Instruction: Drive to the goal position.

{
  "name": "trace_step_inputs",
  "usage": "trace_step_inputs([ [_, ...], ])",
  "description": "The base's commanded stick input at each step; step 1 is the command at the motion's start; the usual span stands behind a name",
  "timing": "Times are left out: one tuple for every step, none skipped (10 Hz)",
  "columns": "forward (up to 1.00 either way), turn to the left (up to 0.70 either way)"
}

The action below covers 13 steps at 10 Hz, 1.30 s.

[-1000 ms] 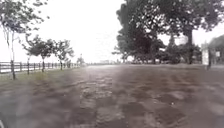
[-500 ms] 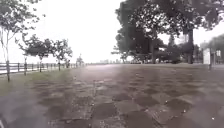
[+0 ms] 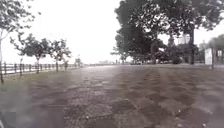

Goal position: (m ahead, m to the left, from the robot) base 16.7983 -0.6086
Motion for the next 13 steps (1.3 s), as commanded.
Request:
trace_step_inputs([
  [0.70,0.00],
  [0.70,0.00],
  [0.70,0.00],
  [0.70,0.00],
  [0.70,0.00],
  [0.70,0.00],
  [0.70,0.00],
  [0.70,0.00],
  [0.70,0.00],
  [0.70,0.00],
  [0.70,0.00],
  [0.70,0.00],
  [0.70,0.00],
])
